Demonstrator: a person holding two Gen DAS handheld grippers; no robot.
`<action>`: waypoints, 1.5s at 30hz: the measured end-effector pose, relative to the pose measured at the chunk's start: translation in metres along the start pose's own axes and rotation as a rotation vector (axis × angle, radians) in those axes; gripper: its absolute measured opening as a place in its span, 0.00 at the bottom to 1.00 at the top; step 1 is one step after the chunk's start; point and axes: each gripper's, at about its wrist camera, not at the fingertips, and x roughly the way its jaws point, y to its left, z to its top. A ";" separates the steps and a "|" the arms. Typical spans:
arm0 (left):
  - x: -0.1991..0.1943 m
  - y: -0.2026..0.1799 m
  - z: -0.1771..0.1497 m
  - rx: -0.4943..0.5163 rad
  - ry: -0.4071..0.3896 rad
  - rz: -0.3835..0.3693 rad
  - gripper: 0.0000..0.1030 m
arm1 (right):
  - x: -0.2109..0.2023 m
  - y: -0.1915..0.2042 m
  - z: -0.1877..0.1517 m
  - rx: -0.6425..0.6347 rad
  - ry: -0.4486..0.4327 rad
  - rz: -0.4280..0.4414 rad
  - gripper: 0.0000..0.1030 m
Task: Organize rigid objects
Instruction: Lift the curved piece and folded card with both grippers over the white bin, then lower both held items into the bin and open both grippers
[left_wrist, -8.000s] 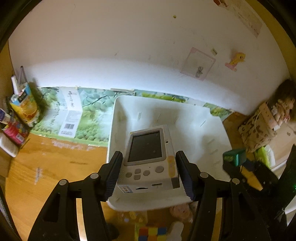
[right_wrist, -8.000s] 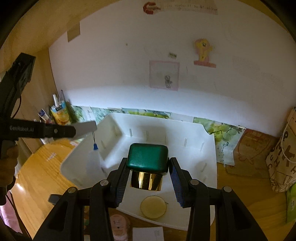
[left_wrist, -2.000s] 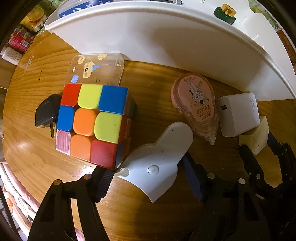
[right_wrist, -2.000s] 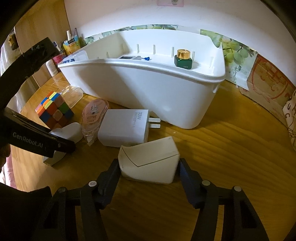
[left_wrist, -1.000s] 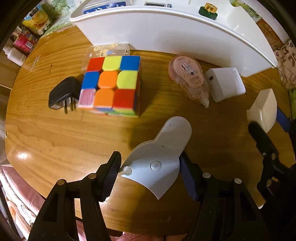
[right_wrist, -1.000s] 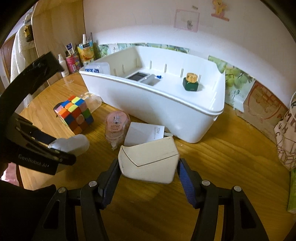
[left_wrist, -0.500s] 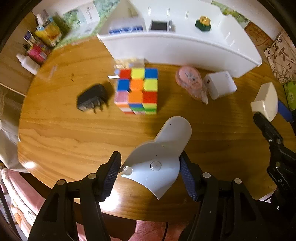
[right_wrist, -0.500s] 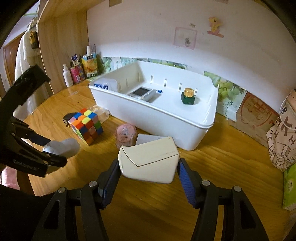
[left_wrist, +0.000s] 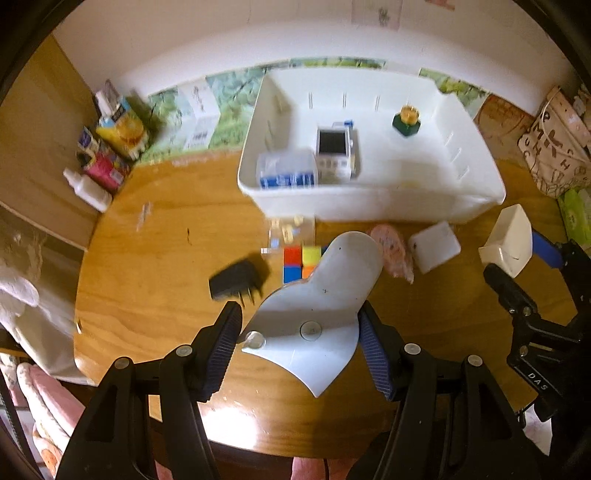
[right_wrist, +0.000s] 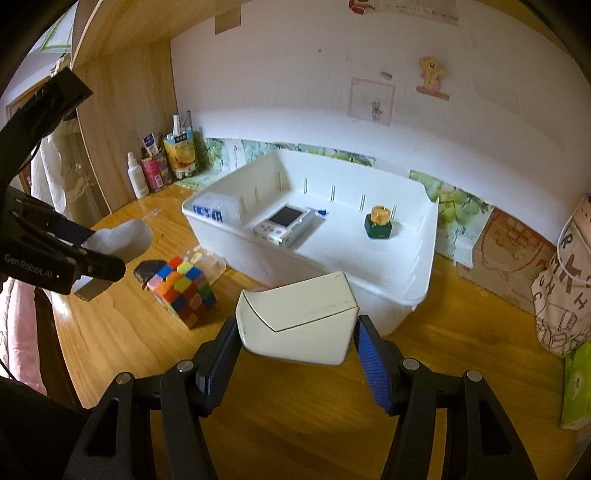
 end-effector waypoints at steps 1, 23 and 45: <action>-0.003 -0.001 0.003 0.003 -0.008 0.000 0.64 | 0.000 0.000 0.004 0.001 -0.006 -0.001 0.61; -0.023 -0.013 0.077 -0.045 -0.212 -0.104 0.65 | 0.019 -0.053 0.076 0.001 -0.113 -0.057 0.61; 0.039 -0.043 0.109 -0.165 -0.254 -0.228 0.65 | 0.081 -0.095 0.061 0.094 -0.006 0.006 0.61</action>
